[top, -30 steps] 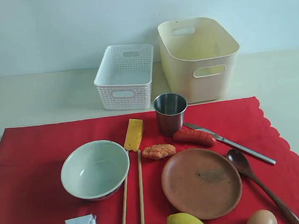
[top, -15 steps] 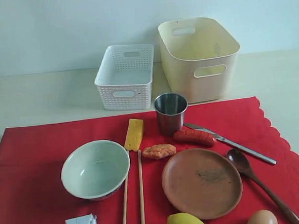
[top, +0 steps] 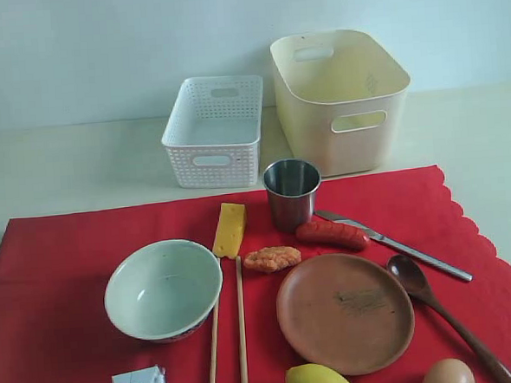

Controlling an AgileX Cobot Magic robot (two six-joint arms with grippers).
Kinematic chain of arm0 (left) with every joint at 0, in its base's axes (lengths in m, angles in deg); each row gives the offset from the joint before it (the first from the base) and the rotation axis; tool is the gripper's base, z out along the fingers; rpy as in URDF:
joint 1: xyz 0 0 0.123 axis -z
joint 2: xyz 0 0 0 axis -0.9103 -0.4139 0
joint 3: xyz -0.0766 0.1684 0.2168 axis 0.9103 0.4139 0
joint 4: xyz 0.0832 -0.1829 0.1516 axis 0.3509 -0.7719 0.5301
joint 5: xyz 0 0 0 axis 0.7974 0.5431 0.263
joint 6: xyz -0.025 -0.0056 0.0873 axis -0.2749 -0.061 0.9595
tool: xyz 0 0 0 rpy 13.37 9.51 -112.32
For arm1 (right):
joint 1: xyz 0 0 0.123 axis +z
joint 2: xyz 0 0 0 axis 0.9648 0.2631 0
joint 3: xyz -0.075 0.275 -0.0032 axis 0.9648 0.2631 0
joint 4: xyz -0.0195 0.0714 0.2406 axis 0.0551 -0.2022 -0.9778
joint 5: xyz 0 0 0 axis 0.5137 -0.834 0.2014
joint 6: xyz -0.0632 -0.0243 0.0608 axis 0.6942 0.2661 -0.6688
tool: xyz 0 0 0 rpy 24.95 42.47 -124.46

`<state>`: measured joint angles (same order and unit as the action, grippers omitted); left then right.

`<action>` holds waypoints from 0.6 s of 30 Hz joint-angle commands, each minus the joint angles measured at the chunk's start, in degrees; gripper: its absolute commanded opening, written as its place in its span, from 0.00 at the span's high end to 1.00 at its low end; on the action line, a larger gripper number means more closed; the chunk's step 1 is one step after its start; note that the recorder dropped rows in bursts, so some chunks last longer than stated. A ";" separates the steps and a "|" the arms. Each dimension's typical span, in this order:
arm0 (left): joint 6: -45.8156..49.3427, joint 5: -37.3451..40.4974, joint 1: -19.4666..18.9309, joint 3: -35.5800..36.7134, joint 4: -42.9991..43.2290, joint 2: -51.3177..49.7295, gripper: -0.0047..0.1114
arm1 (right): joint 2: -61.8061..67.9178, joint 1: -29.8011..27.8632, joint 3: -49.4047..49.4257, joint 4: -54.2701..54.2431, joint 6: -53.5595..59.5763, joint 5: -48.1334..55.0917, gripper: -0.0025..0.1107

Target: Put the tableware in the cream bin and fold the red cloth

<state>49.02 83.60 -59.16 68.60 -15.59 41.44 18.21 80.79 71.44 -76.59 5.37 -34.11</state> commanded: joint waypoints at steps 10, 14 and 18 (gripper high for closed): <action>-0.06 -0.51 -0.15 0.16 -0.02 0.30 0.96 | 14.62 -0.10 -14.06 -0.15 0.52 -0.38 0.98; -0.06 -0.51 -0.15 0.16 -0.02 0.30 0.96 | 14.62 -0.10 -14.06 -0.15 0.52 -1.02 0.98; -0.06 -0.51 -0.15 0.16 -0.02 0.30 0.96 | 14.62 -0.10 -14.06 -0.15 0.52 -1.13 0.98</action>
<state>49.02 83.60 -59.16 68.60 -15.59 41.44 32.55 80.79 57.83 -76.59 5.37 -34.31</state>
